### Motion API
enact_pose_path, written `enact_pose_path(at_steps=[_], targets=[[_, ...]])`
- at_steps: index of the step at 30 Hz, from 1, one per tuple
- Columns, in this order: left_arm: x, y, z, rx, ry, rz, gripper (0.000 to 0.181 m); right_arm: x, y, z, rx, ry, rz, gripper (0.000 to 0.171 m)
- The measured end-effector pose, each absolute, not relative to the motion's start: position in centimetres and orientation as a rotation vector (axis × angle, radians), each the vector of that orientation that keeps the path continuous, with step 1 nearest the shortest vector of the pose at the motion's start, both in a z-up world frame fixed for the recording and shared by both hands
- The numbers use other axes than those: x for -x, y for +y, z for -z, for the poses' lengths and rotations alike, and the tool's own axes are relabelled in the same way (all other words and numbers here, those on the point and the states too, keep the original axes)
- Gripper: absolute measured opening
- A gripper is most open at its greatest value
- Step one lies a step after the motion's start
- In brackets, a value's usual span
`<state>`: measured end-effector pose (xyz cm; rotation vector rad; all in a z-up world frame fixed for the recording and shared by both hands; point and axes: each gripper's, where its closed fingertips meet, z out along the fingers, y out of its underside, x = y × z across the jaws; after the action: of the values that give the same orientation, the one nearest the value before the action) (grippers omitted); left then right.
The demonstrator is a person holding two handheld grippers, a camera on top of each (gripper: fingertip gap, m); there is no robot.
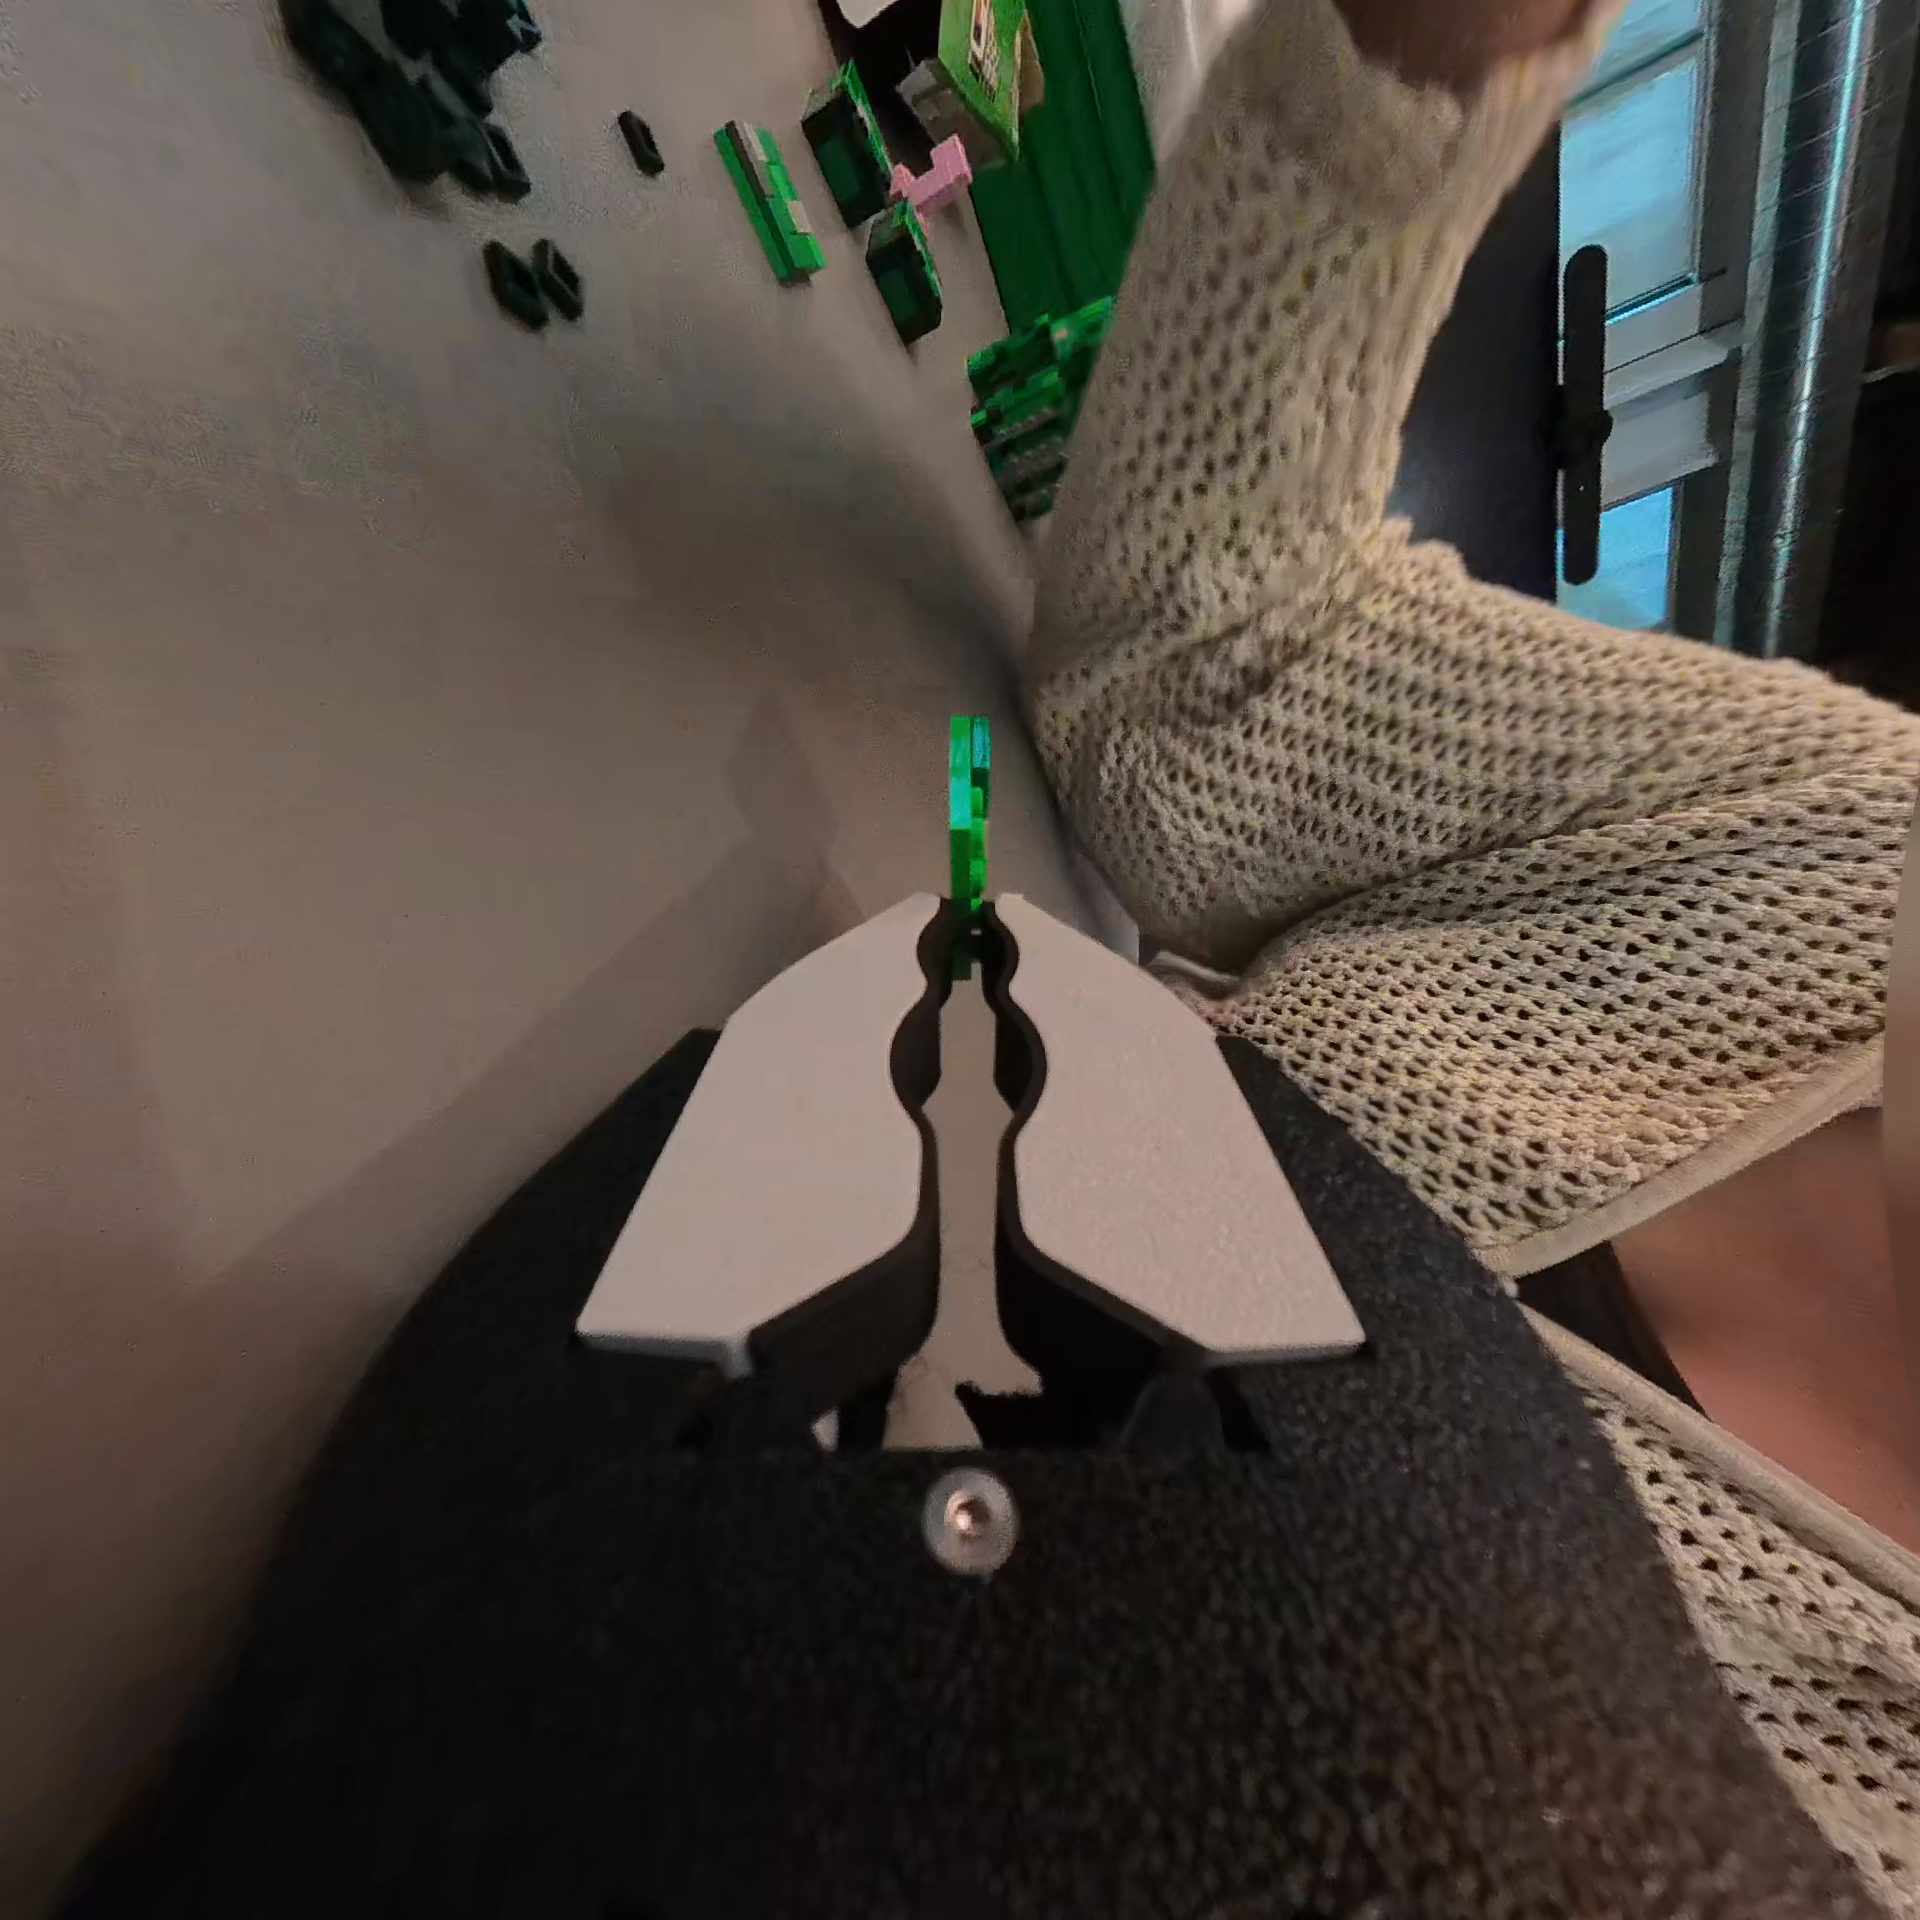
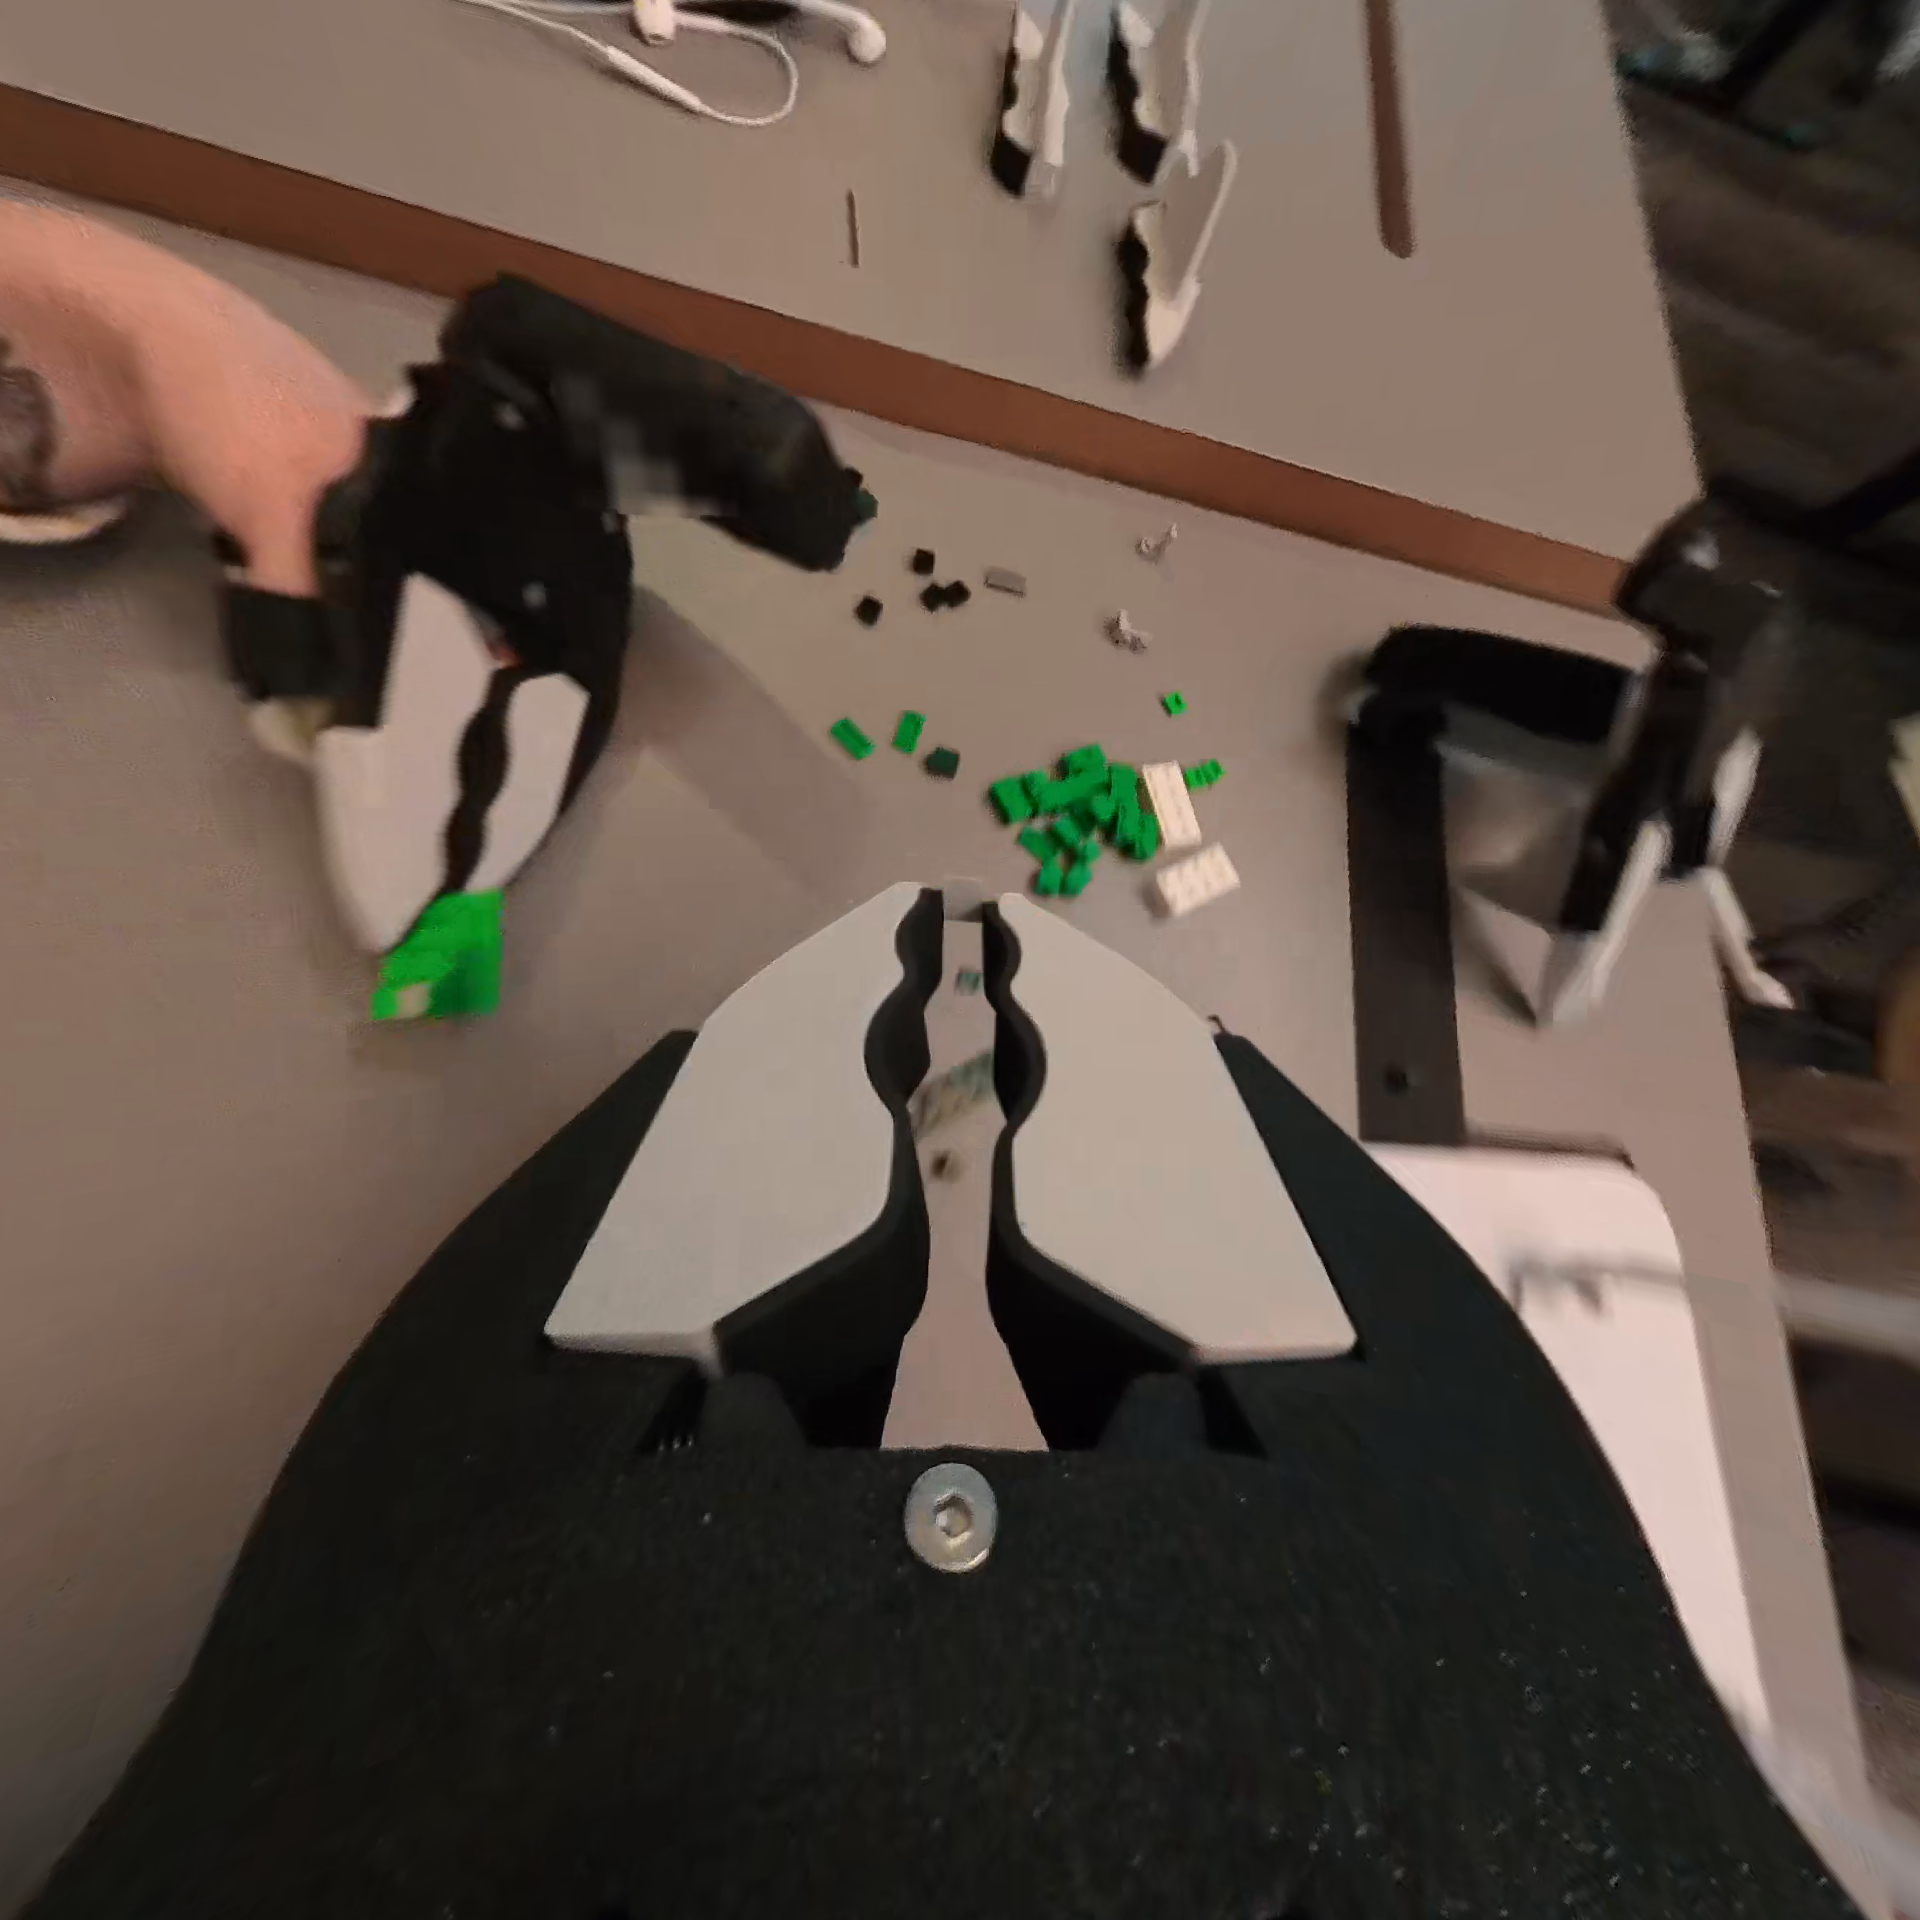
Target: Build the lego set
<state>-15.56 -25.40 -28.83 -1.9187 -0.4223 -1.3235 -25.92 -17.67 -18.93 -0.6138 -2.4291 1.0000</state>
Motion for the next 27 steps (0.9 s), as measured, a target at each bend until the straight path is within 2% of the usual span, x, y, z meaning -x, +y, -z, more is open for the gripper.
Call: enact_pose_path(at_steps=[6,10,14,18,27], targets=[[15.4,-24.6,28.8,1.920,-0.439,1.294,0.004,13.8,-12.3,17.4,0.802,-2.189,-0.885,0.007],[12.7,-21.6,27.9,1.913,-0.410,1.298,0.004,8.6,-14.0,19.3,0.845,-2.122,-1.027,0.007],[8.2,-18.0,27.7,1.922,-0.384,1.288,0.004,6.1,-14.5,22.6,0.788,-2.130,-0.915,0.007],[4.0,-16.7,28.9,1.997,-0.341,1.353,0.004,4.5,-14.9,24.4,0.804,-2.152,-0.997,0.007],[2.6,-16.7,29.9,2.126,-0.278,1.241,0.004,4.1,-15.4,28.0,0.773,-2.248,-0.900,0.007]])
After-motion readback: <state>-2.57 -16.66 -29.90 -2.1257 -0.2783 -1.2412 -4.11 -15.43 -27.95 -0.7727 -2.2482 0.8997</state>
